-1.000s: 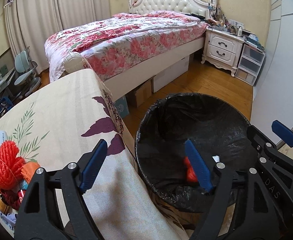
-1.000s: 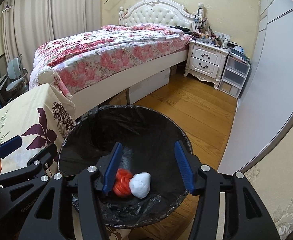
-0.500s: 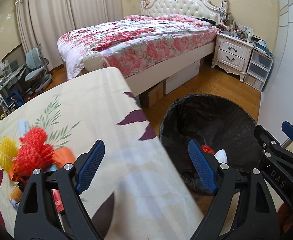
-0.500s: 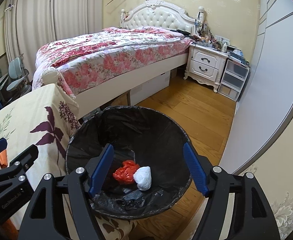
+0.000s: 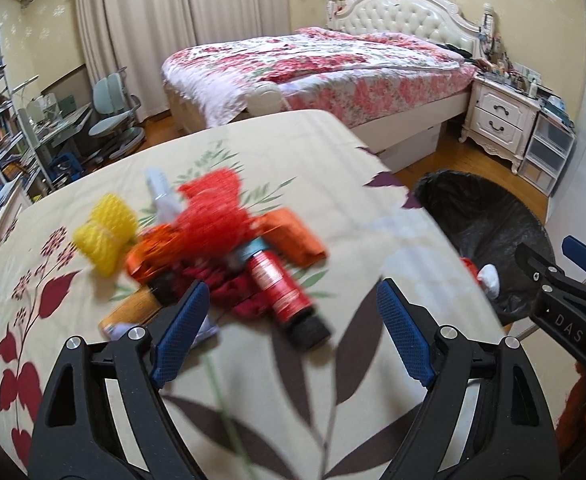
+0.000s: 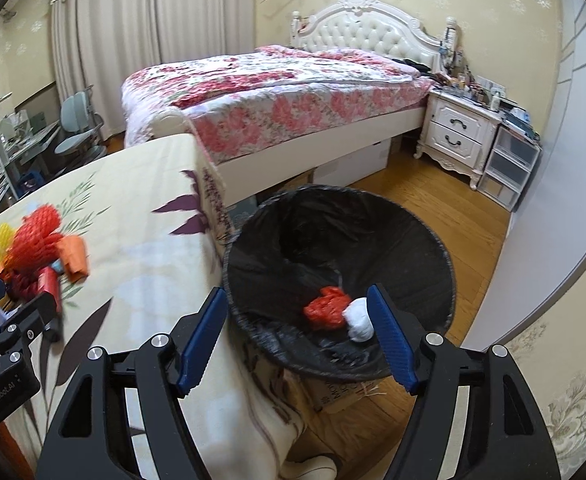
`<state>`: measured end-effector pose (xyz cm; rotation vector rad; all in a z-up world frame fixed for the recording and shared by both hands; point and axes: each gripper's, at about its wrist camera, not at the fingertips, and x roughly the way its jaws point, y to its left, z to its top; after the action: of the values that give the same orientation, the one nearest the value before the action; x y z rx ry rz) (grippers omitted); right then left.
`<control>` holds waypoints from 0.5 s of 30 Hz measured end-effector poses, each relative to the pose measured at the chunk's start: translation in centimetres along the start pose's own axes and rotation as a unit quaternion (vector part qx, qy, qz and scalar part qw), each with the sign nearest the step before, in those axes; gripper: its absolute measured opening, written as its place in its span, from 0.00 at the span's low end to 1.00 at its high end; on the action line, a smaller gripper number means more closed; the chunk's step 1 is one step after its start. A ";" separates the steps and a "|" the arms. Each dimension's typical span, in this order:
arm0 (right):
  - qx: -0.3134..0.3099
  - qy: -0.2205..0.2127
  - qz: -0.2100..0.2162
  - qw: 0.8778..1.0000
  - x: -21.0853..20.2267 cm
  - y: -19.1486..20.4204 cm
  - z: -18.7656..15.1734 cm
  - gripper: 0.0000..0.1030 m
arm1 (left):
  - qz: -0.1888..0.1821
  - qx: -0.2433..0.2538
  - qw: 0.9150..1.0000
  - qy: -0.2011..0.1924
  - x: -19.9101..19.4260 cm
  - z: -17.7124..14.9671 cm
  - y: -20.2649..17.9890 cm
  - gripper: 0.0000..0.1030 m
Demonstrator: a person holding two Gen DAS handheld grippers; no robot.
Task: Collect trash
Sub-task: 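Return both tools to the pile and grasp the lavender glove with the left tool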
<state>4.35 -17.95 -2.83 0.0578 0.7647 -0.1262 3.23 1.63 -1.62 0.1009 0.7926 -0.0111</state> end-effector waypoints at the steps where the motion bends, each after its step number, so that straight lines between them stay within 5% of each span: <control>1: -0.003 0.001 0.005 1.000 -0.2 0.4 -0.2 0.68 | 0.003 -0.004 1.000 0.002 -0.3 -0.3 0.5 0.81; 15: -0.046 0.014 0.047 0.998 -1.2 5.6 -2.0 0.68 | 0.049 -0.064 0.996 0.029 -1.5 -4.6 7.8 0.81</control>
<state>2.90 -12.05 -3.37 0.0083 0.7934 -0.0009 -0.74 9.83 -3.05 0.0194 0.8442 0.1360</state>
